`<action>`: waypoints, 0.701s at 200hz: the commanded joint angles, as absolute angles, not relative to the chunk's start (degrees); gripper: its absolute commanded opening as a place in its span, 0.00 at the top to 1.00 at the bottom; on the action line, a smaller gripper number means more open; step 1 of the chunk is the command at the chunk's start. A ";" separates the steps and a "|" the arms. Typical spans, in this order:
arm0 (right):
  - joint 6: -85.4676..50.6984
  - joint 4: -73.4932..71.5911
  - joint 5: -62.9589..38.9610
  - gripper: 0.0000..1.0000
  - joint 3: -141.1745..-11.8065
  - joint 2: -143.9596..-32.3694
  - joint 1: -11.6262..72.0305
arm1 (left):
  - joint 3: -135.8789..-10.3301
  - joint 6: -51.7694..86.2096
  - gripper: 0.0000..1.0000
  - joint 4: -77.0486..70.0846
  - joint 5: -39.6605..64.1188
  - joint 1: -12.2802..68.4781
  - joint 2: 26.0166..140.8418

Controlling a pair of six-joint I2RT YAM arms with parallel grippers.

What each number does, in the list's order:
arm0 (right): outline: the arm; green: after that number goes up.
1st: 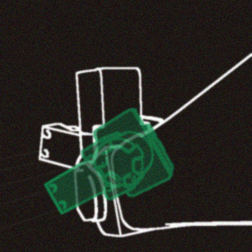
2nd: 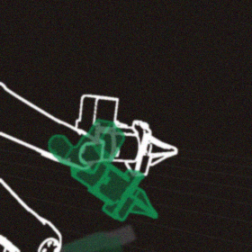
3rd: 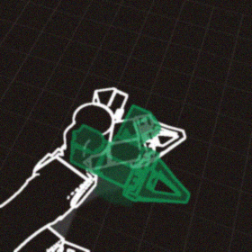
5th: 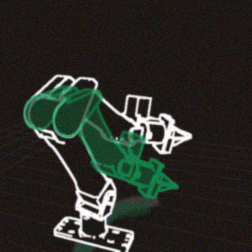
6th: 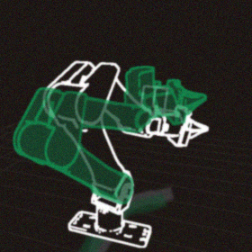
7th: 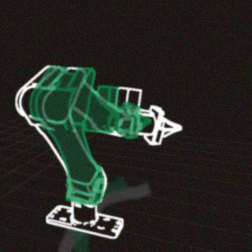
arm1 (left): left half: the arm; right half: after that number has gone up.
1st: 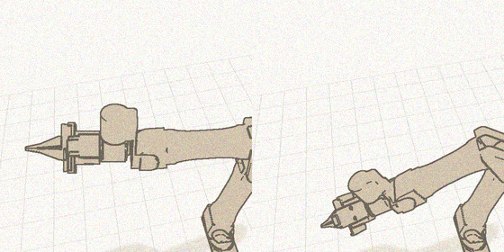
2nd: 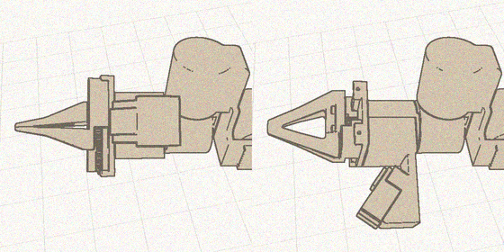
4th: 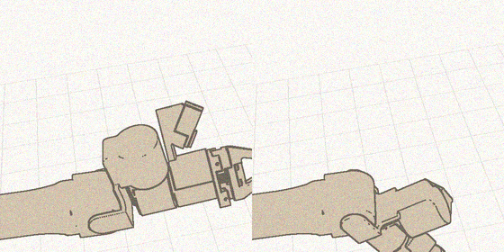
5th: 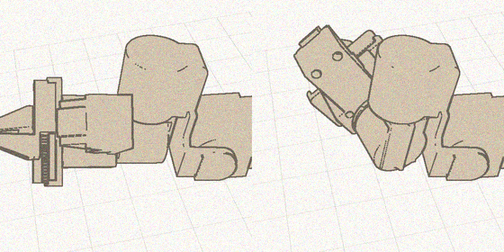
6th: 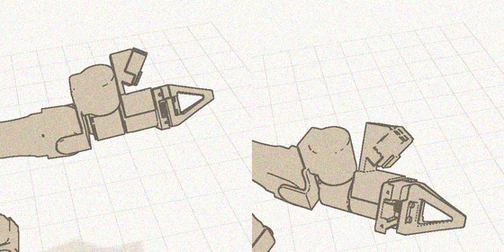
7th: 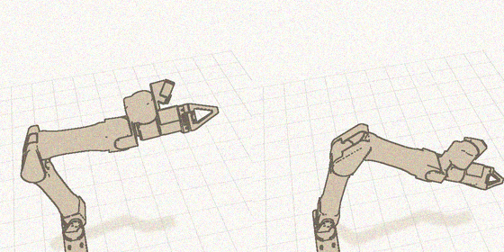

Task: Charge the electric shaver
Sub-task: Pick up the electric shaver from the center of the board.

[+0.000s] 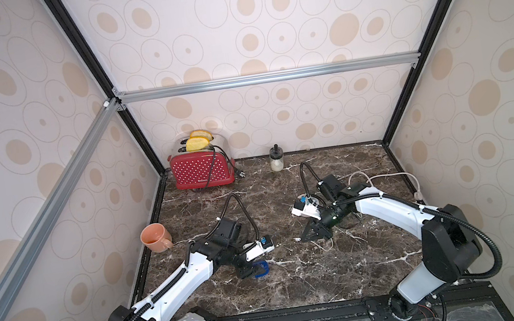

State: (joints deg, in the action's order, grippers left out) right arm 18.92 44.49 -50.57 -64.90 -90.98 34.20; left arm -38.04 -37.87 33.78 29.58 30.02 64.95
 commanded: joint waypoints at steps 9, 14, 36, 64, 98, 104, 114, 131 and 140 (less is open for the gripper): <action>17.91 46.68 -53.80 1.00 -65.78 -91.08 33.85 | -36.84 -41.58 0.35 31.33 25.94 30.52 64.58; 17.32 46.16 -53.84 1.00 -65.77 -90.98 33.81 | -36.87 -41.89 0.35 31.29 25.80 30.50 64.75; 14.91 43.89 -54.95 1.00 -65.05 -90.59 33.58 | -36.81 -42.75 0.35 30.79 25.86 30.55 66.06; 14.33 44.16 -55.13 1.00 -65.24 -91.62 33.49 | -36.75 -43.20 0.36 29.22 26.08 30.66 67.97; 15.27 40.00 -53.00 1.00 -62.36 -88.35 33.55 | -37.69 -44.31 0.36 29.84 27.34 30.67 70.30; 15.46 38.80 -51.95 1.00 -61.33 -87.09 33.55 | -38.00 -44.60 0.36 30.45 27.67 30.67 70.58; 15.22 35.30 -49.25 1.00 -59.16 -84.87 33.49 | -38.21 -44.77 0.36 31.38 28.15 30.67 70.90; 15.82 30.34 -46.63 1.00 -55.58 -80.96 33.63 | -38.45 -44.85 0.36 32.85 28.95 30.70 71.19; 16.06 27.73 -45.46 1.00 -53.76 -78.99 33.70 | -38.62 -44.70 0.36 33.43 29.18 30.67 71.27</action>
